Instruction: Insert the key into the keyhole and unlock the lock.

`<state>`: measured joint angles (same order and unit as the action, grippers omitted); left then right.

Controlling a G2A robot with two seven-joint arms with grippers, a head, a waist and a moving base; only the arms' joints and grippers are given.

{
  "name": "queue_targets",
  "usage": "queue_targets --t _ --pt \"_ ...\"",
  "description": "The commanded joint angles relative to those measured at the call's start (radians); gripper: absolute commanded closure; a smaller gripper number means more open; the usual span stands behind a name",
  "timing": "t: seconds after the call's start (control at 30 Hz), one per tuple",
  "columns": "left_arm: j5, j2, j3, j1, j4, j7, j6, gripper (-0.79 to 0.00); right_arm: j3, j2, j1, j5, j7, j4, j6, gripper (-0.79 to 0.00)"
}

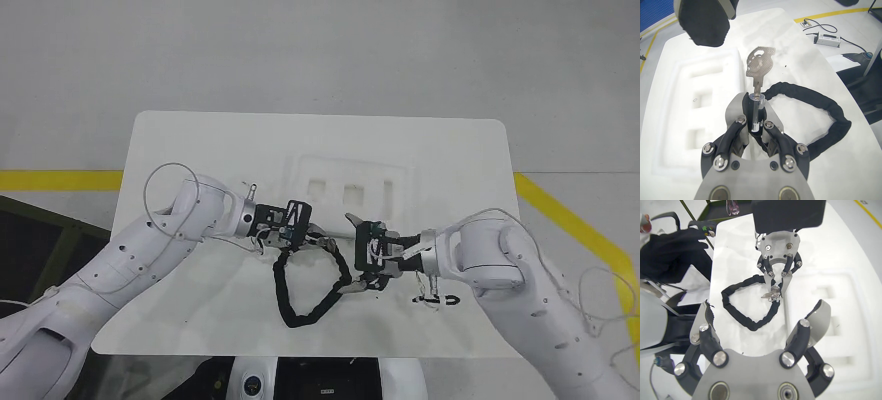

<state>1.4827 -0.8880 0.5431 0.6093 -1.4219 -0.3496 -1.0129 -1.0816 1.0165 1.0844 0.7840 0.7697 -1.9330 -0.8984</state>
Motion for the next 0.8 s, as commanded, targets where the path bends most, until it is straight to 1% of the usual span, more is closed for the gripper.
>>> queue_targets --t 0.0,0.07,0.13,0.27,0.4,0.47,0.5,0.53,0.57,0.6,0.67,0.73,0.77 --pt "-0.011 -0.001 -0.006 -0.005 0.002 0.008 0.001 0.000 0.007 0.002 0.002 0.130 -0.073 -0.007 -0.030 -0.785" --pt "-0.023 -0.001 -0.014 -0.010 0.004 0.015 0.001 0.000 0.018 0.005 0.005 0.254 -0.137 -0.024 -0.035 -0.785" --pt "-0.035 -0.001 -0.021 -0.016 0.004 0.020 0.001 0.000 0.035 0.007 0.007 0.347 -0.190 -0.033 -0.050 -0.785" --pt "-0.061 -0.001 -0.035 -0.027 0.012 0.021 0.001 0.000 0.056 0.009 0.010 0.475 -0.259 -0.058 -0.048 -0.785" --pt "-0.084 0.001 -0.051 -0.036 0.019 0.016 0.001 0.000 0.078 0.007 0.023 0.569 -0.249 -0.093 -0.039 -0.785" --pt "-0.090 0.002 -0.058 -0.041 0.022 0.016 0.001 0.000 0.088 0.007 0.030 0.587 -0.246 -0.110 -0.030 -0.785" --pt "-0.093 0.003 -0.062 -0.043 0.025 0.016 0.001 0.000 0.087 0.007 0.030 0.593 -0.244 -0.116 -0.024 -0.643" --pt "-0.096 0.003 -0.066 -0.045 0.026 0.016 0.001 0.000 0.086 0.006 0.031 0.601 -0.239 -0.124 -0.019 -0.376" --pt "-0.098 0.004 -0.070 -0.047 0.027 0.016 0.001 0.000 0.084 0.006 0.033 0.602 -0.242 -0.132 -0.013 -0.329" --pt "-0.101 0.005 -0.073 -0.050 0.029 0.016 0.001 0.000 0.080 0.005 0.036 0.605 -0.243 -0.137 -0.009 -0.320" --pt "-0.105 0.006 -0.081 -0.053 0.032 0.013 0.001 0.000 0.071 0.003 0.042 0.616 -0.245 -0.149 0.000 -0.342" --pt "-0.109 0.007 -0.089 -0.056 0.032 0.012 0.001 0.000 0.067 0.002 0.047 0.631 -0.242 -0.158 0.007 -0.308" --pt "-0.111 0.007 -0.092 -0.058 0.032 0.012 0.001 0.000 0.069 0.002 0.049 0.639 -0.239 -0.161 0.012 -0.277"
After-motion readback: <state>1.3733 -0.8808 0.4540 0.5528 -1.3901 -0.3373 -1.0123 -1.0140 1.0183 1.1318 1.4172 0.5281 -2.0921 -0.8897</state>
